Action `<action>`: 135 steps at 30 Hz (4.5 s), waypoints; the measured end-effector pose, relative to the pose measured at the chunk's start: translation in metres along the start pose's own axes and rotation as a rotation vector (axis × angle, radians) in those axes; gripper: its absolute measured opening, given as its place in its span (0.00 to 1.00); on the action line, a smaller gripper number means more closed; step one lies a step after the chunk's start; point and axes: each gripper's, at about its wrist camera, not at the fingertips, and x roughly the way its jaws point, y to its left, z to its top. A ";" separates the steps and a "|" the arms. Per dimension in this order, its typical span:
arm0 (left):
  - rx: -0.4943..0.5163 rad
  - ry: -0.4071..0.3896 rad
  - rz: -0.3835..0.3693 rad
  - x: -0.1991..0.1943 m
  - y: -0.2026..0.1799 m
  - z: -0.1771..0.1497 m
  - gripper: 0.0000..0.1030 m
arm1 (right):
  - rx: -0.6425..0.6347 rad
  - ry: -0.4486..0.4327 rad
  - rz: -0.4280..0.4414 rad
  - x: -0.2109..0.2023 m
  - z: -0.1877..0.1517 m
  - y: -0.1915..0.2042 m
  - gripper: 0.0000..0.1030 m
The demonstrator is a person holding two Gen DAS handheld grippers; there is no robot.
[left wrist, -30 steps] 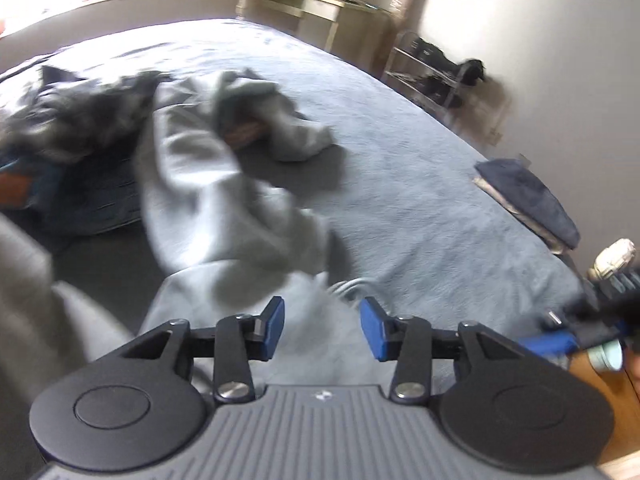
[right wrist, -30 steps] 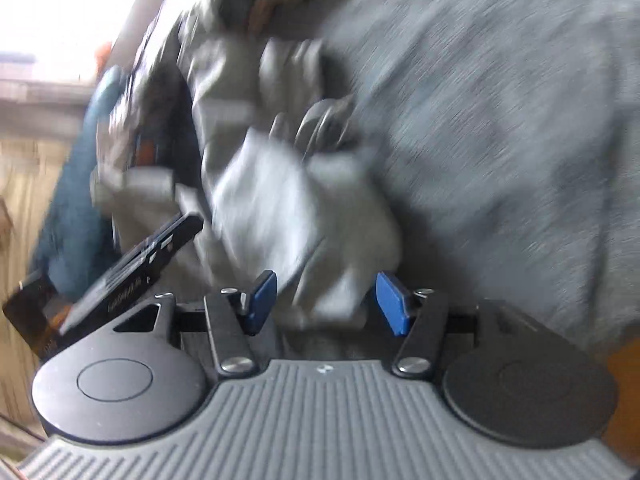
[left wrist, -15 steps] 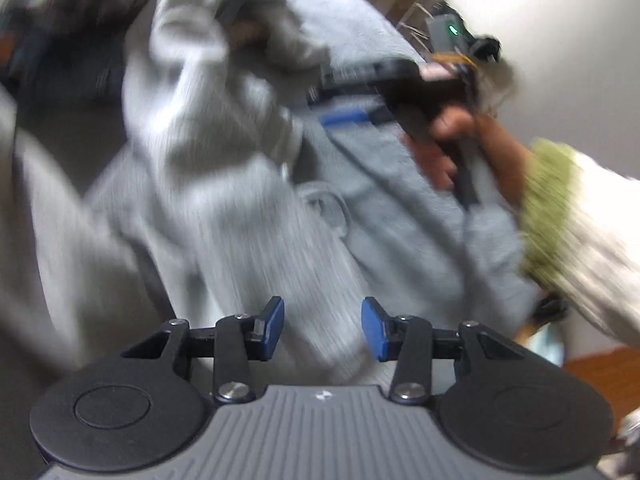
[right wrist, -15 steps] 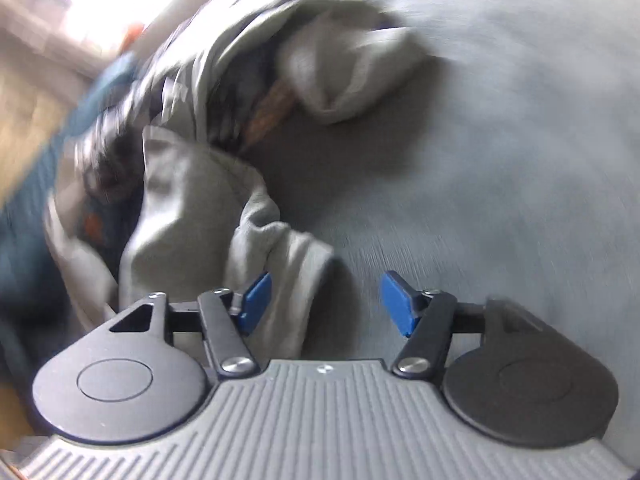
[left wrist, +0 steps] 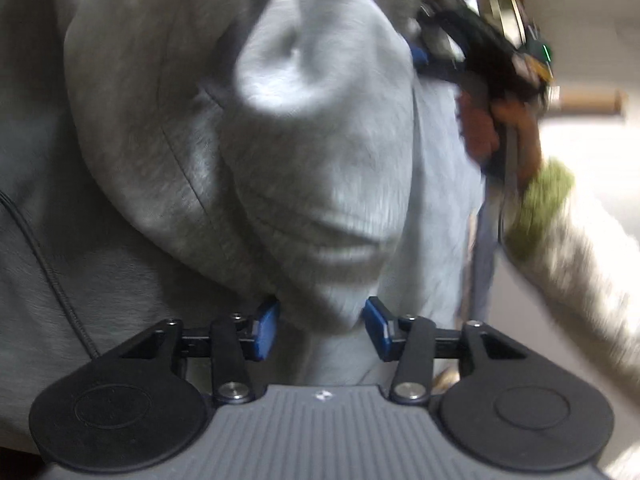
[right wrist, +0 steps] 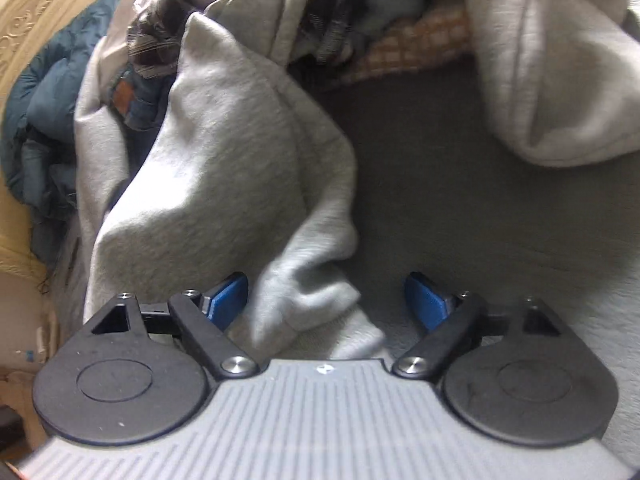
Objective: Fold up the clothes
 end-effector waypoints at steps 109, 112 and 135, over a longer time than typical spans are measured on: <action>-0.348 -0.547 -0.220 -0.113 0.092 -0.093 0.10 | -1.319 0.381 -0.011 0.171 0.013 0.378 0.84; -0.358 -0.562 -0.223 -0.104 0.082 -0.106 0.10 | -1.395 0.521 -0.032 0.222 0.017 0.389 0.86; 0.138 -0.911 0.003 -0.405 -0.100 -0.119 0.06 | -0.295 -0.114 0.292 -0.039 0.113 0.340 0.18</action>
